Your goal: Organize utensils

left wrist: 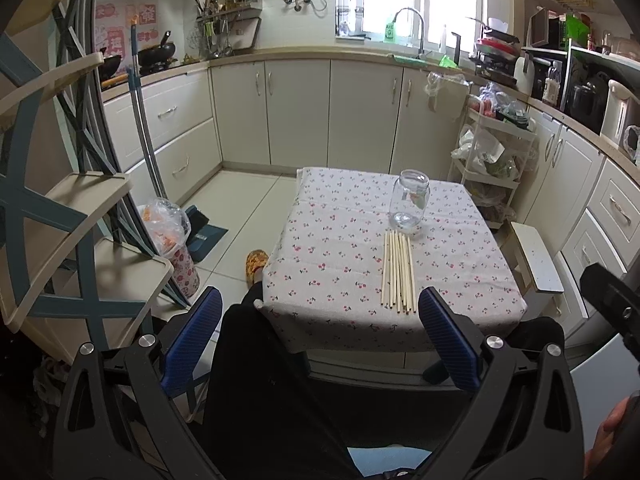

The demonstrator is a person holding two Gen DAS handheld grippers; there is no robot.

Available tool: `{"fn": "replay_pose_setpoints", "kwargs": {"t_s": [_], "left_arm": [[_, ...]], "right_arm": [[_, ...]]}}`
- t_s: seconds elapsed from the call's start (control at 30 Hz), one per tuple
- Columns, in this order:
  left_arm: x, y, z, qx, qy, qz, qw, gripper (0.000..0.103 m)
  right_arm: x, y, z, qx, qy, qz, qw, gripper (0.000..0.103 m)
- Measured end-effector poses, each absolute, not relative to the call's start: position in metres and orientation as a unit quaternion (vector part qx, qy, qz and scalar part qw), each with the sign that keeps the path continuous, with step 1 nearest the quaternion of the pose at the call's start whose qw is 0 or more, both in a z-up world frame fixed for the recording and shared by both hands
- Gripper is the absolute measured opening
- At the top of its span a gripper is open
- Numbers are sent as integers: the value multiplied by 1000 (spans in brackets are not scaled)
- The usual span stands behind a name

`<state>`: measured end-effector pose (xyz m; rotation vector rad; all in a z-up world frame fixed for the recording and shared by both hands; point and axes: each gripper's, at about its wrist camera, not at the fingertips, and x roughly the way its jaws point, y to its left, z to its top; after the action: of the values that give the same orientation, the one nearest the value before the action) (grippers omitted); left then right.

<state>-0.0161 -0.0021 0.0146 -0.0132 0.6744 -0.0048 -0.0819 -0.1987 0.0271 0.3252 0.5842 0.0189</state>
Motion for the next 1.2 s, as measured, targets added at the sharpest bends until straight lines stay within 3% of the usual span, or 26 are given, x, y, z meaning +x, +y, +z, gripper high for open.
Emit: {"fn": "replay_pose_setpoints", "kwargs": {"t_s": [1.2], "left_arm": [[-24,-1,18,-10,318,-16,948,95]], "right_arm": [[-85,-198,27,159,284,10,945,96]]}}
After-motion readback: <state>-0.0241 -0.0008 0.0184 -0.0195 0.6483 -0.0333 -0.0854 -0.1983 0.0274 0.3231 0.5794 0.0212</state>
